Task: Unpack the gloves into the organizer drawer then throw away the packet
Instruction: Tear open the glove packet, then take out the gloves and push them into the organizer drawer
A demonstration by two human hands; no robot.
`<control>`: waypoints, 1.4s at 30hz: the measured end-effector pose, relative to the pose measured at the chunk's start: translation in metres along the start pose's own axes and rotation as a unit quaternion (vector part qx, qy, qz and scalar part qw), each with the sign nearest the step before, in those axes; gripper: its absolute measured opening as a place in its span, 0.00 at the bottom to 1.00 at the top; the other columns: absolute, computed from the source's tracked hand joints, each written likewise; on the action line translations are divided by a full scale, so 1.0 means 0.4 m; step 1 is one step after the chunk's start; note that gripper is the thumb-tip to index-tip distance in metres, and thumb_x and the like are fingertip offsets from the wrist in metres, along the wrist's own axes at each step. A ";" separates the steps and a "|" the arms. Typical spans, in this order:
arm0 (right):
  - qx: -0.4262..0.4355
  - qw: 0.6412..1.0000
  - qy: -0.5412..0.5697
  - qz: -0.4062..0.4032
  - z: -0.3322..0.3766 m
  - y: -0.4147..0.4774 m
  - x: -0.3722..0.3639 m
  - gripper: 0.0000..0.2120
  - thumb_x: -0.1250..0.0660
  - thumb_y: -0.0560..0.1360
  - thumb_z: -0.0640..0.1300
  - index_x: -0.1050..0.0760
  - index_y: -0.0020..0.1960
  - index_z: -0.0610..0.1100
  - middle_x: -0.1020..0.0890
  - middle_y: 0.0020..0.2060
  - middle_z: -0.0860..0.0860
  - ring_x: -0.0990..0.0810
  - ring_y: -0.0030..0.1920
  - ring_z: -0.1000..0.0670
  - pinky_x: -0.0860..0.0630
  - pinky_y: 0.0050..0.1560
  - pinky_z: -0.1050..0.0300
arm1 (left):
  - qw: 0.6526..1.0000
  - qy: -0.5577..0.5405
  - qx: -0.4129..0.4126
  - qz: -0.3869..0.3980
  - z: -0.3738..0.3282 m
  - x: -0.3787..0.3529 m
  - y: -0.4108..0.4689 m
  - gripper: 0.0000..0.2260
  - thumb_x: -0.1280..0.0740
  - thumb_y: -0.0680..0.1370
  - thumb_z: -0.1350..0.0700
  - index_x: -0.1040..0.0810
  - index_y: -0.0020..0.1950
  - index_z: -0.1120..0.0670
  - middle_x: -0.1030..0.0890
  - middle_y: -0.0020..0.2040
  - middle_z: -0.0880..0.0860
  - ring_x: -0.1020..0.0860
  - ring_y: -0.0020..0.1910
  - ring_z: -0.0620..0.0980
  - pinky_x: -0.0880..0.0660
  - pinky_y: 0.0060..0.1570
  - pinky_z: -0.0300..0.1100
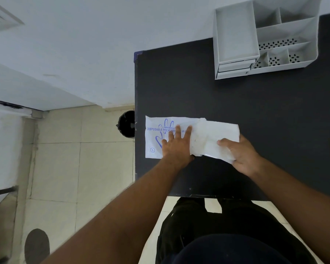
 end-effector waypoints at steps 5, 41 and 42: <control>0.002 0.995 0.095 -0.042 0.048 -0.032 0.042 0.18 0.36 0.73 0.34 0.23 0.61 0.47 0.16 0.55 0.48 0.16 0.53 0.46 0.18 0.40 0.52 | 1.000 -0.004 0.007 -0.001 0.005 0.010 -0.003 0.46 0.30 0.75 0.39 0.56 0.82 0.45 0.55 0.84 0.56 0.48 0.81 0.64 0.43 0.73 0.67; 0.016 0.998 0.061 -0.016 0.504 0.064 -0.061 0.11 0.35 0.77 0.47 0.24 0.58 0.46 0.15 0.49 0.46 0.17 0.45 0.47 0.22 0.42 0.53 | 0.576 -0.806 0.098 -0.091 -0.051 0.310 0.066 0.19 0.28 0.78 0.62 0.25 0.68 0.52 0.19 0.64 0.54 0.20 0.62 0.59 0.22 0.58 0.65; 0.014 0.998 0.067 -0.017 0.501 0.068 -0.063 0.10 0.35 0.77 0.47 0.24 0.56 0.46 0.15 0.48 0.47 0.17 0.44 0.47 0.22 0.43 0.53 | 0.577 -0.805 0.102 -0.091 -0.049 0.309 0.069 0.19 0.28 0.78 0.62 0.25 0.68 0.52 0.19 0.64 0.54 0.20 0.61 0.59 0.21 0.58 0.65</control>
Point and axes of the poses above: each hand's wrist, its own y-axis towards the middle knuckle, its own x-axis out of the back of the hand, z = x × y, the point moved 10 cm from there along y, towards the middle knuckle
